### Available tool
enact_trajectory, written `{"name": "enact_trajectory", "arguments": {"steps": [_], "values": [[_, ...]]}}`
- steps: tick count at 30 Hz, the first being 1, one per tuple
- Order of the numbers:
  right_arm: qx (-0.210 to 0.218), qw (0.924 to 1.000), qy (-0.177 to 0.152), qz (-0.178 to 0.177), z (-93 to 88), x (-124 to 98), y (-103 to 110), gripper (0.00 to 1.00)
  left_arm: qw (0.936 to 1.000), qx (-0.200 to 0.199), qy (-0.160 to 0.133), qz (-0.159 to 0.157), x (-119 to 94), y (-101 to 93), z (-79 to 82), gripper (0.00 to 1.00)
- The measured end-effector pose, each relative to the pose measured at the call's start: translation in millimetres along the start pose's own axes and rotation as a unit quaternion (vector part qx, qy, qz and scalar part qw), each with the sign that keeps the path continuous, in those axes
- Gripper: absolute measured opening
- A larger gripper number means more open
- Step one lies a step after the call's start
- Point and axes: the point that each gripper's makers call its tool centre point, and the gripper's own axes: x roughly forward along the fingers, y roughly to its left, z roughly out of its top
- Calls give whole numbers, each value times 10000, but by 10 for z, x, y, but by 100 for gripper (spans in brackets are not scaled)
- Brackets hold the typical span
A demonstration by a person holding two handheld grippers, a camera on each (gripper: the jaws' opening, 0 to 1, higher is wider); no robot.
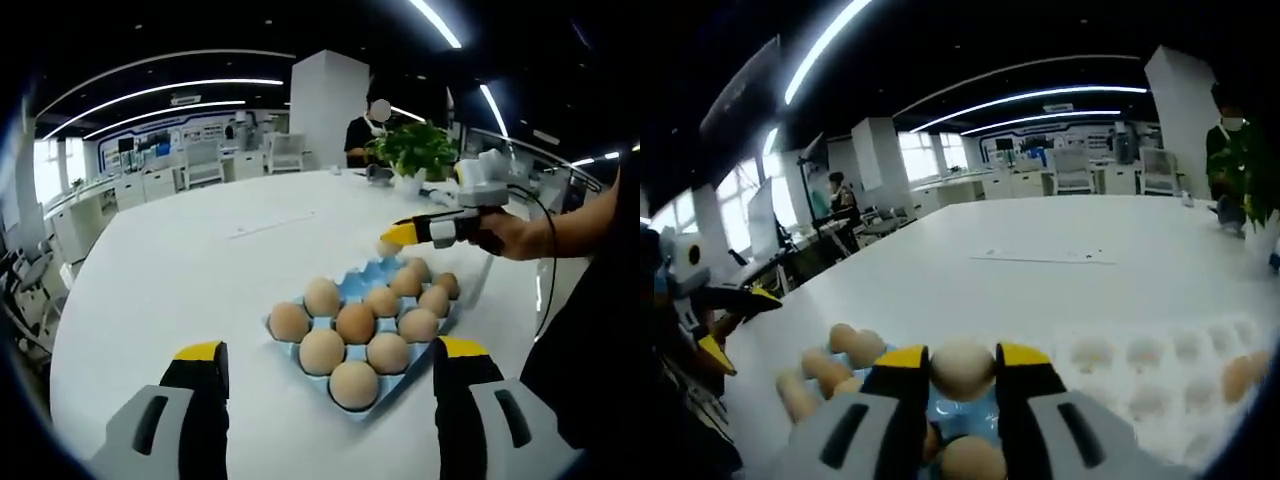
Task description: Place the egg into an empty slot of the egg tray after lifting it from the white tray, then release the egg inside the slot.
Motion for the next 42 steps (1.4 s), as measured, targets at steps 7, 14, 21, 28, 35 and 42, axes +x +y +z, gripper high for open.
{"name": "enact_trajectory", "arguments": {"steps": [7,14,21,28,35,42], "values": [[-44,9993,141,352,-48,178,255,26,10000,-43,13,11,-8,15,-18,83],[-243,9980,220,547,-81,324,417,26,9999,-77,-8,104,-15,62,-21,86],[-340,9963,409,678,-188,397,505,26,9999,-68,32,131,-24,79,-46,85],[-548,9940,646,690,-278,420,526,26,9999,-83,36,139,-22,72,-55,85],[-415,9940,801,618,-308,473,517,26,9999,-75,18,148,-28,77,-51,85],[-392,9936,846,644,-321,463,523,26,9998,-53,49,159,-36,82,-67,84]]}}
